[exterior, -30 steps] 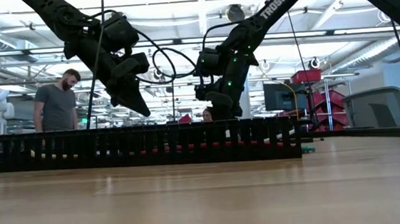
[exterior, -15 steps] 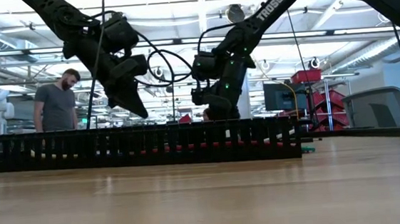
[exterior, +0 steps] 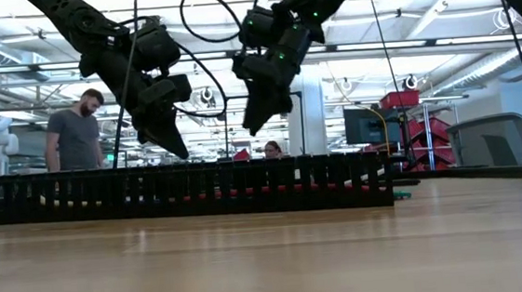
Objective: Ziptie cables
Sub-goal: Close the black cable duct
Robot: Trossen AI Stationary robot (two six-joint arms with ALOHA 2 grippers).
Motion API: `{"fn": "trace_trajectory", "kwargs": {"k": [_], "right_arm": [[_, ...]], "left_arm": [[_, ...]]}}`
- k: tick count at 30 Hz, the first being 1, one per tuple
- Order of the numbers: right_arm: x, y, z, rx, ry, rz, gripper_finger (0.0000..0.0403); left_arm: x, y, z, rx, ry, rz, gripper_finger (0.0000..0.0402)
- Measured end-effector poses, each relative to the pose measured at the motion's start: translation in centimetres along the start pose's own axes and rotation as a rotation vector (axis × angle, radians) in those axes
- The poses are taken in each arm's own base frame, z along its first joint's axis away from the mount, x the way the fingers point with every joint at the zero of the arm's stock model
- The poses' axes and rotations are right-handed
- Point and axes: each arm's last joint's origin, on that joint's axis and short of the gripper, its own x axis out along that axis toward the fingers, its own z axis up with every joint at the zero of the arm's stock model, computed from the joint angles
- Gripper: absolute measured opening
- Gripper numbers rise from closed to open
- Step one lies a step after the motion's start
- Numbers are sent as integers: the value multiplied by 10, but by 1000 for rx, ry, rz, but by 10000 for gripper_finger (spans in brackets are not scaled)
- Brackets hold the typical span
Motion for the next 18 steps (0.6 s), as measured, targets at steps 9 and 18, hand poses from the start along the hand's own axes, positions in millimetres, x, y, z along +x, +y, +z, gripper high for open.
{"fn": "trace_trajectory", "kwargs": {"k": [9,18], "right_arm": [[2,6,-9,42,117,22,265],[15,-16,-23,-16,163,-55,365]], "left_arm": [[1,-3,-1,2,15,-13,0],[2,-11,-6,16,60,-35,0]]}}
